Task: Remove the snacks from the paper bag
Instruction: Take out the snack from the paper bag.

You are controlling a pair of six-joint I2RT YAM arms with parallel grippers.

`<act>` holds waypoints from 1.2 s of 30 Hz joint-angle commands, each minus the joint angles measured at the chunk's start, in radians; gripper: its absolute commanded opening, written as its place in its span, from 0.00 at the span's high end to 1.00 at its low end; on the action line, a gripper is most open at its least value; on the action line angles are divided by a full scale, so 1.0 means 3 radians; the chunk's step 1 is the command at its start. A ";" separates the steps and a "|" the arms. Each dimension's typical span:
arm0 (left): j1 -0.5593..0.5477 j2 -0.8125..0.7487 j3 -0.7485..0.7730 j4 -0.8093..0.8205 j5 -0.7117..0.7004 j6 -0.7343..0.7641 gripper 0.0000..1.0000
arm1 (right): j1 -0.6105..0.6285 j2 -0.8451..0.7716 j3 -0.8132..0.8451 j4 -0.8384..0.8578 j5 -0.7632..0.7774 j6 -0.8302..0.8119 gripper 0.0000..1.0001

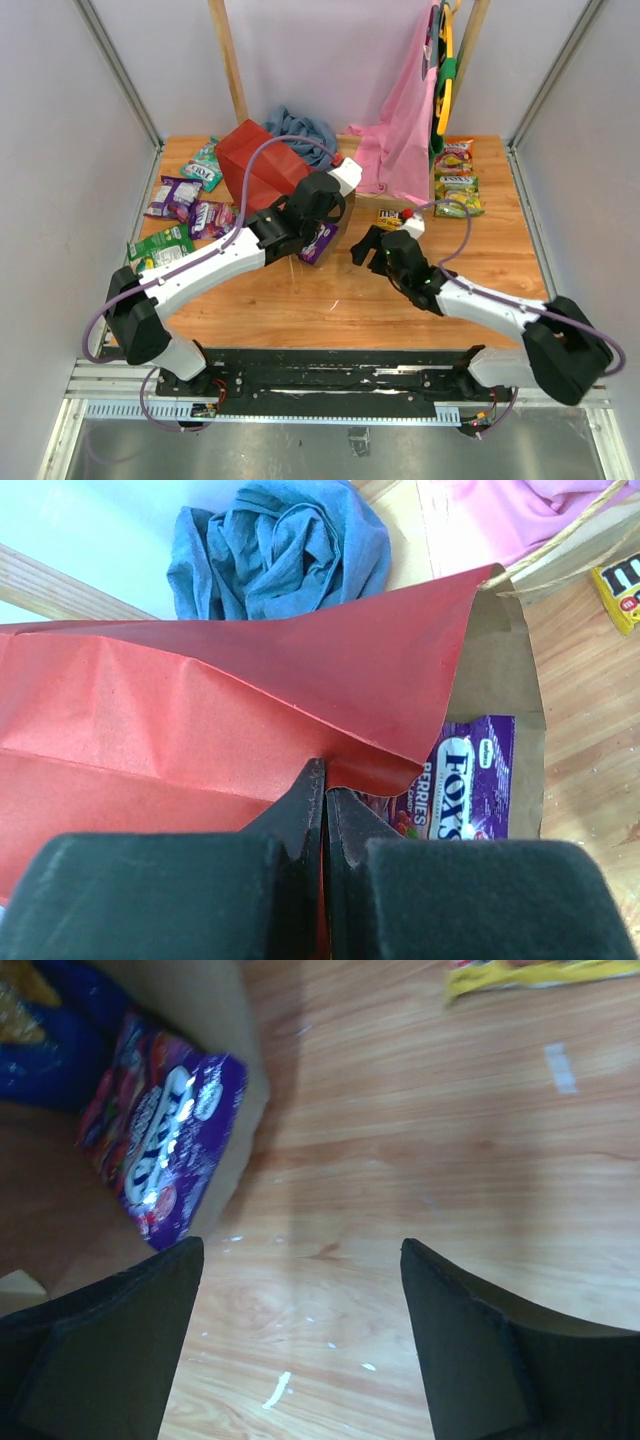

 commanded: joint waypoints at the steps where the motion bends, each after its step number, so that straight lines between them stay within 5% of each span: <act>1: 0.0062 -0.0058 -0.0053 0.0054 -0.0040 -0.0055 0.95 | 0.0052 0.0539 0.0185 0.0903 -0.0888 -0.0228 0.23; 11: 0.0062 0.0001 -0.0074 0.0040 0.0007 -0.0118 0.95 | 0.0056 0.1480 0.0798 0.1213 -0.1484 -0.0365 0.44; 29: 0.0062 0.0059 -0.0129 0.0055 0.0033 -0.0157 0.96 | 0.0034 0.2128 0.1085 0.0944 -0.1372 -0.0265 0.43; 36: 0.0064 0.0096 -0.0135 0.0052 0.0099 -0.0213 0.96 | -0.0033 0.2393 0.1001 0.1359 -0.1452 0.0063 0.45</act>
